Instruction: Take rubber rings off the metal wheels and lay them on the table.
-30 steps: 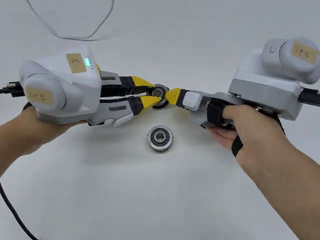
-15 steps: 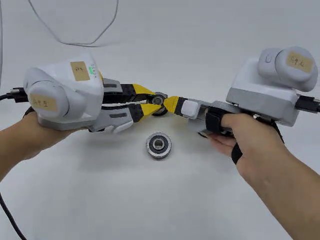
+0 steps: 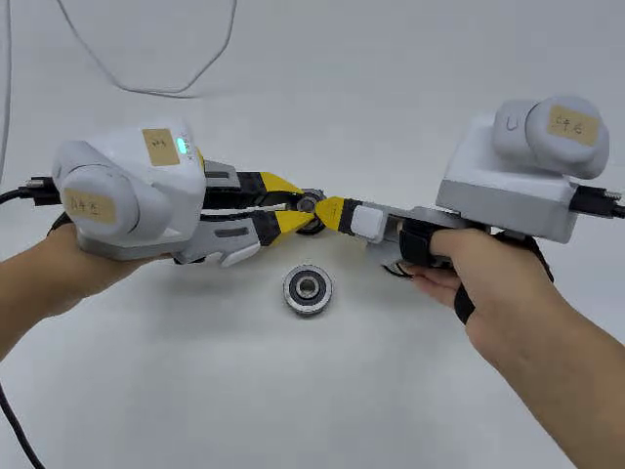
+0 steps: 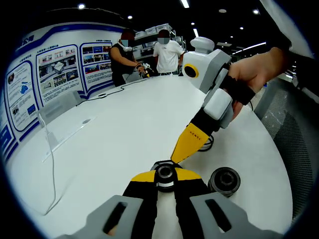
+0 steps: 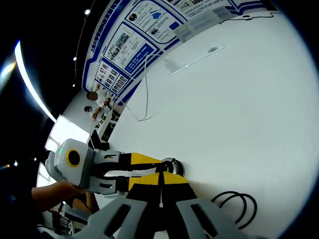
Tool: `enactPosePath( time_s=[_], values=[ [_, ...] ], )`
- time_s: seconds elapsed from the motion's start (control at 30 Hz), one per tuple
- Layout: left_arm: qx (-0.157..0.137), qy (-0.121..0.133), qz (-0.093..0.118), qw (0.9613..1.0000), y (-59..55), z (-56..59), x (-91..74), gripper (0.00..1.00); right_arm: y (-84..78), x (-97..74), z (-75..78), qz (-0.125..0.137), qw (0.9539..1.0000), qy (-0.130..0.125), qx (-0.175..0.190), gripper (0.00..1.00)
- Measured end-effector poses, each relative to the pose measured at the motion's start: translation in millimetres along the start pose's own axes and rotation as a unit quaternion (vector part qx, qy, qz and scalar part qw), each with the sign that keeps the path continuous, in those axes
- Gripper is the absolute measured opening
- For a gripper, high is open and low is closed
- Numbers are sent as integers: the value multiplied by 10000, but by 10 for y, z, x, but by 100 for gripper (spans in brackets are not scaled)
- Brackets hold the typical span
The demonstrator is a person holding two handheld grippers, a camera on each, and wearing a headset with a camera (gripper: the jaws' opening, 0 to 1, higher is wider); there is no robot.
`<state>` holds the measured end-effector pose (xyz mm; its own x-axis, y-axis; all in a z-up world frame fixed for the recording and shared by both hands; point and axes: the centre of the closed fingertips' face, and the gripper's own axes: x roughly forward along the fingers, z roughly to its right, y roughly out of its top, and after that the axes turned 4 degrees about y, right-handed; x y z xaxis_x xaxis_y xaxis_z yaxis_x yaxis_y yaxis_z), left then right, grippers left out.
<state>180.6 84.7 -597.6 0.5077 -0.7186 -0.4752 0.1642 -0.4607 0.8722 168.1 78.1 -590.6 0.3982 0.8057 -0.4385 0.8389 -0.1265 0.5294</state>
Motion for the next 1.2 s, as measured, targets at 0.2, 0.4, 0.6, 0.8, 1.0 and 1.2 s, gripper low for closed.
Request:
enactPosePath(
  time_s=[0.2, 0.4, 0.6, 0.8, 1.0, 1.2],
  values=[
    [-3, 4, 3, 10000, 1, -3, 2, 11, 4, 16, -48, -45, 9999, 61, -132, 0],
    [-16, 28, 3, 10000, 0, -6, 4, 12, 24, 19, -106, -27, 9997, 94, -244, 1],
    [6, 63, 0, 10000, 3, -5, 6, 12, 36, 1, -50, -71, 9993, -19, -353, 1],
    [141, 121, 31, 9998, 13, -2, 7, 13, 41, -11, 7, -77, 9992, -147, -354, 1],
    [169, 153, -30, 9997, 28, 3, -1, 14, 40, -18, 20, -73, 9992, -191, -351, 1],
    [106, 118, 133, 9998, 127, 0, -73, 17, 40, -12, -3, -53, 9994, -178, -303, 1]
  ],
)
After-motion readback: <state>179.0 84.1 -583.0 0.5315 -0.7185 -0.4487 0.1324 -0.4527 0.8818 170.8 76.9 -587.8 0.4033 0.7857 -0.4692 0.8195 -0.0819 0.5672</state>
